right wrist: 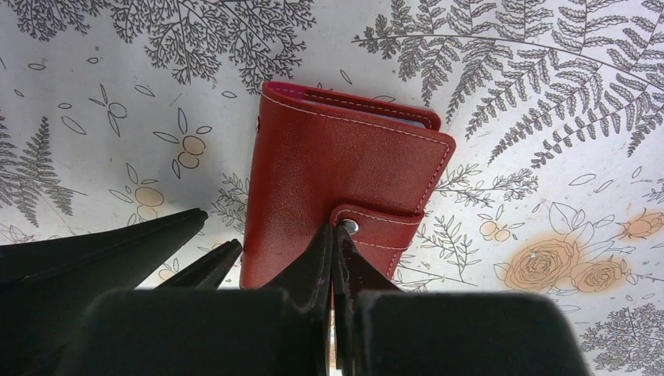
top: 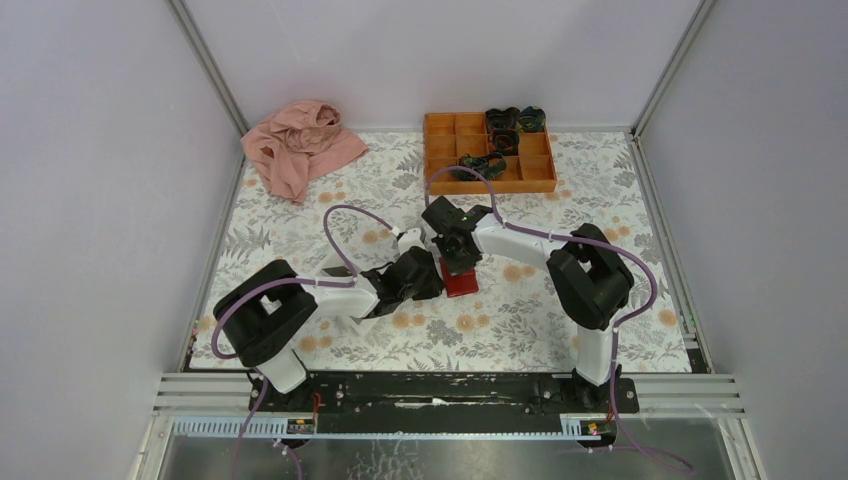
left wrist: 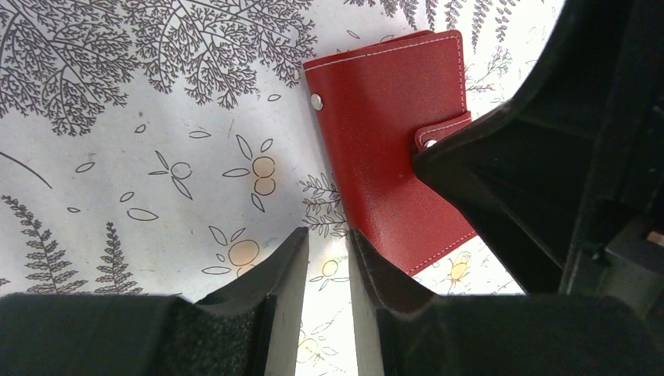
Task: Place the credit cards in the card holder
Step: Close the card holder at the center of the board.
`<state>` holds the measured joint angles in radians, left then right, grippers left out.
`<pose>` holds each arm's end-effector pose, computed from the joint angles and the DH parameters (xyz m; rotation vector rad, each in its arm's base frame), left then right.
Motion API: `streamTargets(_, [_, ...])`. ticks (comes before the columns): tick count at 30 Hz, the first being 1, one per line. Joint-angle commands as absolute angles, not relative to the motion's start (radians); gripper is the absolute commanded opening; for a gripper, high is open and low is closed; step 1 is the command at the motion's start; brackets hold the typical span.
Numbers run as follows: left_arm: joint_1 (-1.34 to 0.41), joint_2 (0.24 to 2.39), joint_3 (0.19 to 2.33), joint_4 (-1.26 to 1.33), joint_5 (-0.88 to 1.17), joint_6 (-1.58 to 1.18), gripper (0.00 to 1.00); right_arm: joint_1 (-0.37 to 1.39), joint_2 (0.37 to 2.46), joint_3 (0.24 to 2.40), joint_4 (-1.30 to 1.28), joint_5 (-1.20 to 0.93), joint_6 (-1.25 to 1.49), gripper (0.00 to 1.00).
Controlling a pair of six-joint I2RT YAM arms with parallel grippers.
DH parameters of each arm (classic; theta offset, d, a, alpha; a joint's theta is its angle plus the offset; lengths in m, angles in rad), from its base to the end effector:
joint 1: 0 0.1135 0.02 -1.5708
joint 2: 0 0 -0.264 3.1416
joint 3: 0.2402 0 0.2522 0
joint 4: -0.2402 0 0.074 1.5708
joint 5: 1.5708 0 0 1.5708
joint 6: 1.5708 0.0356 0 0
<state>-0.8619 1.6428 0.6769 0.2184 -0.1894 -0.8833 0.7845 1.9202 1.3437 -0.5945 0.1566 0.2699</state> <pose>0.2053 -0.2291 0.1354 -0.1249 2.3939 -0.6548 0.2806 0.2723 0.1778 -0.6497 2.6388 0.0927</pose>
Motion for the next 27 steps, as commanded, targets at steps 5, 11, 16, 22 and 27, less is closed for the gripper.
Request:
streamTargets(5, [-0.854,1.652,0.696,0.264,-0.191,-0.865,0.33,0.772,1.851,1.342,-0.618,0.188,0.272,0.0])
streamTargets(11, [-0.855,1.658,0.698,0.268,-0.19,-0.87,0.33,0.769,1.842,1.347,-0.626,0.2,0.269,0.0])
streamTargets(16, [-0.854,1.659,0.699,0.268,-0.19,-0.87,0.33,0.768,1.842,1.347,-0.629,0.204,0.264,0.0])
streamTargets(22, [-0.855,1.661,0.706,0.263,-0.19,-0.867,0.33,0.762,1.853,1.337,-0.62,0.189,0.265,0.0])
streamTargets(27, [-0.854,1.662,0.706,0.261,-0.189,-0.865,0.33,0.756,1.857,1.311,-0.61,0.175,0.269,0.0])
